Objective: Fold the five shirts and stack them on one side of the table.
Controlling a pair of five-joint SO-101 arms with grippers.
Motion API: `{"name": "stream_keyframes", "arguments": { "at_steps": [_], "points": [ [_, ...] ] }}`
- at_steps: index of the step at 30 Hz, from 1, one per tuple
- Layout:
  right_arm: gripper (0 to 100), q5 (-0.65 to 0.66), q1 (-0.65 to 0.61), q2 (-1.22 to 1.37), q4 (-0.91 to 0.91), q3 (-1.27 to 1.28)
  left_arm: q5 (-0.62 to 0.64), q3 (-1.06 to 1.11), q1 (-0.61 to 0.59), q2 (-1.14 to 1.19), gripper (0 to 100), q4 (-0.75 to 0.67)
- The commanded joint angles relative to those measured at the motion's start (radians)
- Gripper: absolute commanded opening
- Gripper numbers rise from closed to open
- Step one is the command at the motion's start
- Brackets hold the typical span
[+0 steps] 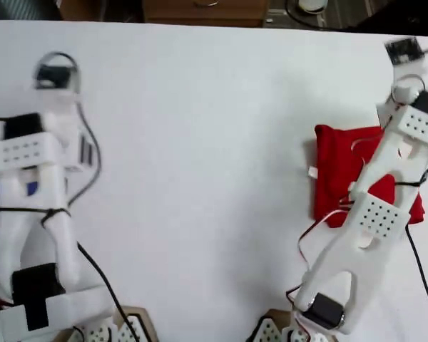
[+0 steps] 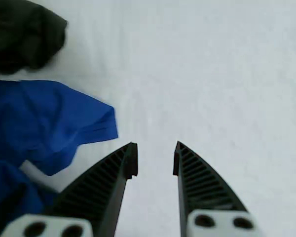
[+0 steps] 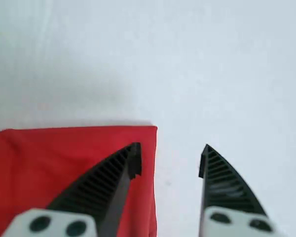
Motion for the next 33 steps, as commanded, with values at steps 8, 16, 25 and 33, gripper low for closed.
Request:
{"name": "stream_keyframes", "arguments": {
  "at_steps": [8, 16, 25, 33],
  "points": [
    [20.1, -0.167, -0.355, -0.271, 0.289, 0.002, -0.012, -0.262, -0.410, -0.052, 15, 0.169],
    [20.1, -0.287, -0.458, -0.447, 0.289, 0.359, -0.199, -0.259, -0.672, -0.044, 15, 0.104],
    [20.1, -0.285, -0.598, -0.869, 0.289, 0.976, -0.482, -0.151, -0.796, 0.169, 15, -0.216],
    [20.1, -0.287, -0.645, -1.337, 0.288, 1.386, -0.572, -0.154, -0.822, 0.463, 15, -0.373]
  ]
}}
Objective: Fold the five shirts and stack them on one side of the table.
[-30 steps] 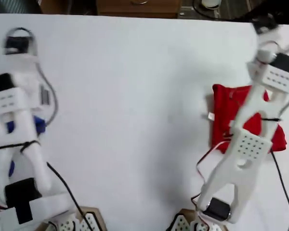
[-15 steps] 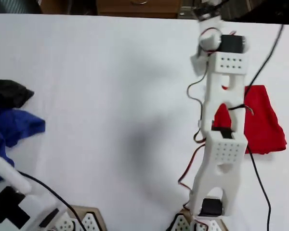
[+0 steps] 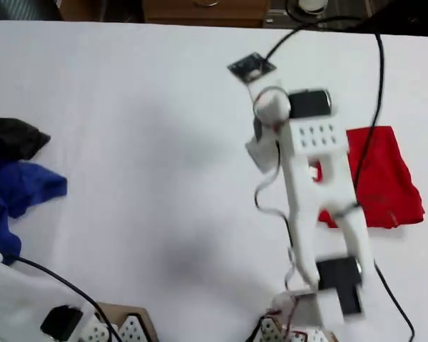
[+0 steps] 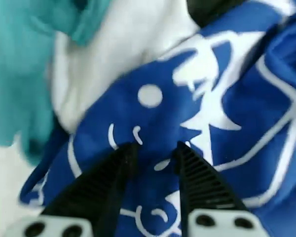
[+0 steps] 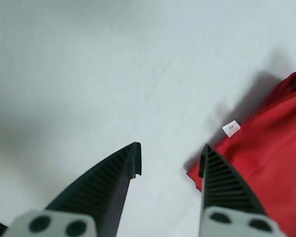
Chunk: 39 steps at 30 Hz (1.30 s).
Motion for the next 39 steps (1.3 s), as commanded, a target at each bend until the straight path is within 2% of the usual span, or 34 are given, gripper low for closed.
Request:
{"name": "stream_keyframes", "arguments": {
  "at_steps": [1, 6, 10, 13, 17, 23, 29, 34, 39],
  "points": [
    [20.1, -0.006, -0.002, -0.229, 0.005, 0.130, -0.041, -0.004, -0.012, 0.069, 15, -0.057],
    [20.1, -0.009, 0.004, -0.369, 0.005, 0.262, -0.060, -0.002, -0.017, 0.120, 14, -0.051],
    [20.1, -0.011, 0.004, -0.432, 0.004, 0.345, -0.052, -0.021, -0.002, 0.112, 2, 0.023],
    [20.1, -0.009, 0.004, -0.456, 0.004, 0.388, 0.038, -0.071, 0.031, 0.087, 2, 0.124],
    [20.1, -0.005, 0.004, -0.460, 0.002, 0.402, 0.184, -0.193, 0.133, 0.018, 3, 0.336],
    [20.1, -0.005, 0.005, -0.456, -0.048, 0.400, 0.336, -0.423, 0.445, -0.135, 3, 0.726],
    [20.1, -0.012, 0.062, -0.456, -0.111, 0.402, 0.368, -0.444, 0.763, -0.381, 3, 0.729],
    [20.1, -0.005, 0.254, -0.456, -0.162, 0.402, 0.373, -0.443, 1.056, -0.517, 3, 0.729],
    [20.1, -0.005, 0.414, -0.456, -0.165, 0.402, 0.427, -0.441, 1.292, -0.505, 3, 0.713]
  ]
}}
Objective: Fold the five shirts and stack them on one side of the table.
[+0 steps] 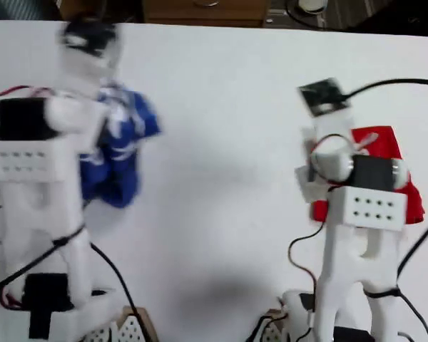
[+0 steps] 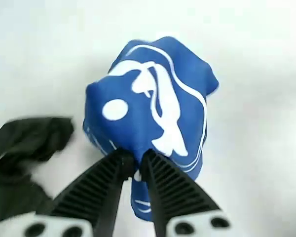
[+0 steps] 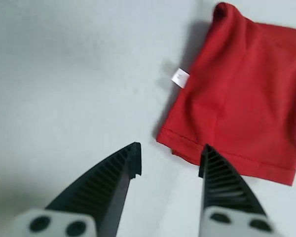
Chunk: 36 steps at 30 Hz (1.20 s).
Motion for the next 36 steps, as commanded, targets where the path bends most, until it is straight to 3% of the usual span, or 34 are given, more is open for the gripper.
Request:
{"name": "stream_keyframes", "arguments": {
  "at_steps": [1, 8, 13, 18, 22, 29, 36],
  "points": [
    [20.1, -0.002, 0.104, -0.030, -0.016, 0.002, 0.052, -0.044, 0.172, -0.015, 3, -0.002],
    [20.2, 0.000, 0.134, -0.031, -0.013, 0.002, 0.112, 0.093, 0.315, 0.109, 6, -0.094],
    [20.2, 0.000, 0.133, -0.030, -0.019, 0.002, 0.103, 0.110, 0.310, 0.133, 23, -0.101],
    [20.2, 0.074, 0.070, -0.030, -0.019, 0.002, 0.064, 0.065, 0.273, 0.048, 25, -0.098],
    [20.2, 0.089, -0.018, -0.028, -0.031, 0.003, 0.068, 0.038, 0.101, -0.028, 25, -0.103],
    [20.2, 0.089, -0.246, -0.027, -0.047, 0.003, 0.061, 0.166, -0.420, -0.035, 25, -0.130],
    [20.2, 0.083, -0.582, 0.143, -0.163, -0.005, -0.074, 0.478, -0.795, -0.035, 25, -0.359]
  ]
}}
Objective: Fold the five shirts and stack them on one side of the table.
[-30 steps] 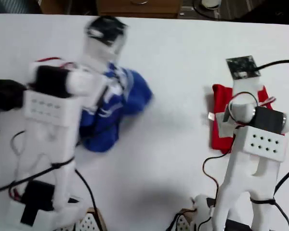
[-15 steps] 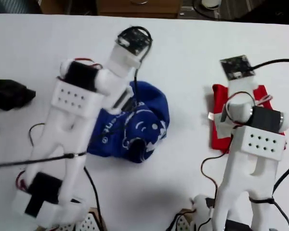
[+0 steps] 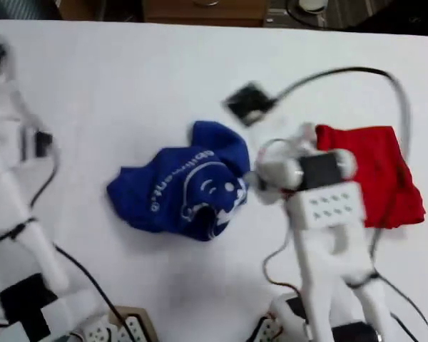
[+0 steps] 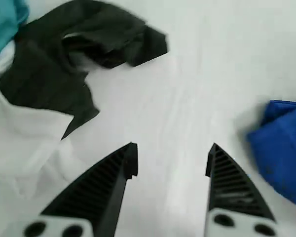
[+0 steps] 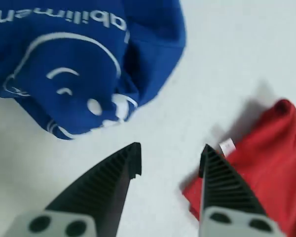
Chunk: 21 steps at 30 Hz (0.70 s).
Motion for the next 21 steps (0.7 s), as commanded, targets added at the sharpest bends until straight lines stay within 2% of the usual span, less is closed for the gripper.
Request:
{"name": "stream_keyframes", "arguments": {
  "at_steps": [1, 6, 11, 16, 21],
  "points": [
    [20.2, 0.000, -0.163, 0.110, -0.074, -0.014, -0.060, 0.143, -0.183, -0.041, 25, -0.140],
    [20.2, 0.000, -0.349, 0.291, -0.101, -0.118, -0.143, 0.337, -0.354, -0.041, 25, -0.287],
    [20.2, -0.002, -0.460, 0.484, -0.101, -0.259, -0.164, 0.441, -0.460, -0.041, 25, -0.385],
    [20.2, -0.002, -0.476, 0.676, -0.101, -0.338, -0.166, 0.456, -0.508, -0.041, 25, -0.390],
    [20.0, 0.006, -0.407, 0.845, -0.101, -0.416, -0.175, 0.456, -0.508, -0.041, 25, -0.388]
  ]
}}
